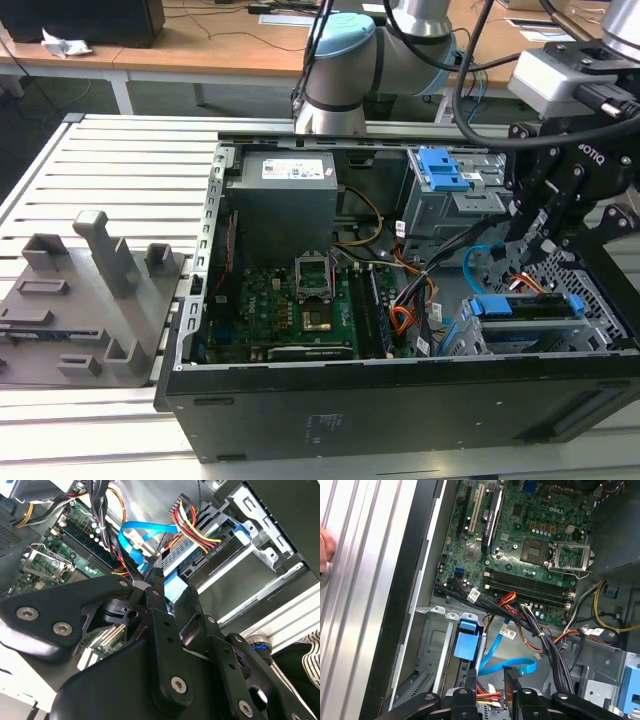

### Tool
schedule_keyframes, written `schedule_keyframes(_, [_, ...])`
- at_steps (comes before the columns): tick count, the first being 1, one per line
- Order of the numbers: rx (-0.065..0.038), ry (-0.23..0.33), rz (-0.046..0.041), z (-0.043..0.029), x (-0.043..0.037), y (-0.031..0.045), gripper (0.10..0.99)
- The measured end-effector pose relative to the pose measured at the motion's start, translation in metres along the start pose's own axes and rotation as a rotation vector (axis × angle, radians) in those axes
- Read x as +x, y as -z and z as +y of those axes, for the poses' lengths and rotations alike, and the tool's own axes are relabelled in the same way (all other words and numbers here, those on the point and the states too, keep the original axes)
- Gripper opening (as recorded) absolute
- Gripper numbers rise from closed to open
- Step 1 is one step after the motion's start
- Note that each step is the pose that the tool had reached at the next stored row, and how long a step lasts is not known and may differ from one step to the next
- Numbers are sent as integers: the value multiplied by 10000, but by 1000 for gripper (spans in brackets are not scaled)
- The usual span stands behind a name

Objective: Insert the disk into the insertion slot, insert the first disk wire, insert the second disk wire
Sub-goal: 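Insert the second disk wire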

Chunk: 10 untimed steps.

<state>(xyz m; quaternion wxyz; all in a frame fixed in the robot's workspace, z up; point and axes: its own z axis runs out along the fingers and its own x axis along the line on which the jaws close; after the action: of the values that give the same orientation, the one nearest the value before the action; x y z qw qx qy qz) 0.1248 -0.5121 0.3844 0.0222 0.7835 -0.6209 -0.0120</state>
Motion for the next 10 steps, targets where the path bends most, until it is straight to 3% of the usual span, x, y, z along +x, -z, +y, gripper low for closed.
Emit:
schedule_keyframes(3, [0, 26, 1, 75, -21, -4, 361])
schedule_keyframes(10, [1, 77, 3, 57, -152, -3, 361])
